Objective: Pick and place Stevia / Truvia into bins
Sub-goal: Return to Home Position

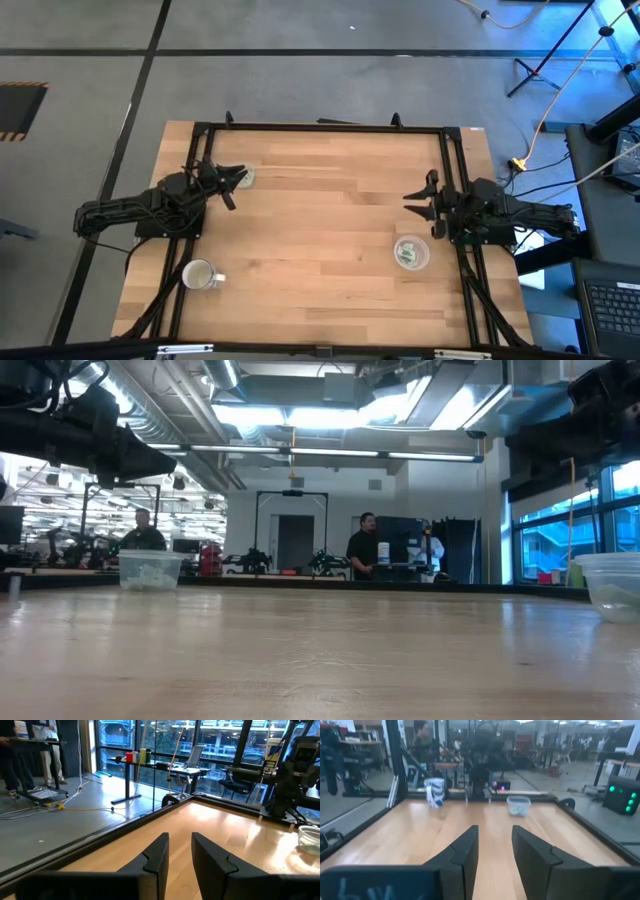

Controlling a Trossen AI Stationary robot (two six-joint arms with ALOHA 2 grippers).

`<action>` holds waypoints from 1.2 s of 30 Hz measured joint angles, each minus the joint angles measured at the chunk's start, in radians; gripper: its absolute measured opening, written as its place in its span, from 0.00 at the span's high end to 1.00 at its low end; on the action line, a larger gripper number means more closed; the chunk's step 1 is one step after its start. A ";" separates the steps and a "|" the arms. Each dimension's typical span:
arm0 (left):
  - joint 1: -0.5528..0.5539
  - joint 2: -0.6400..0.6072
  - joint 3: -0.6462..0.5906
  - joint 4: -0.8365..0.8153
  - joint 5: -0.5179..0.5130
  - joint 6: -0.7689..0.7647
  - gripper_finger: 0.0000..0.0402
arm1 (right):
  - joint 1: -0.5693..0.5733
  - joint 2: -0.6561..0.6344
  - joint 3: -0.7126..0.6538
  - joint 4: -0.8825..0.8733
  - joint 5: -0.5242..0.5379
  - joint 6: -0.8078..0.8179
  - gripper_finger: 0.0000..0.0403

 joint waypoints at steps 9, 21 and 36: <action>0.000 0.000 0.000 0.000 0.000 0.000 0.81 | 0.000 0.000 0.000 0.009 -0.001 0.060 0.70; 0.000 0.000 0.000 0.000 0.000 0.000 0.81 | 0.000 0.000 0.000 0.024 -0.020 0.102 0.70; 0.000 0.000 0.000 0.000 0.000 0.000 0.81 | -0.005 -0.001 0.000 0.086 -0.111 0.127 0.70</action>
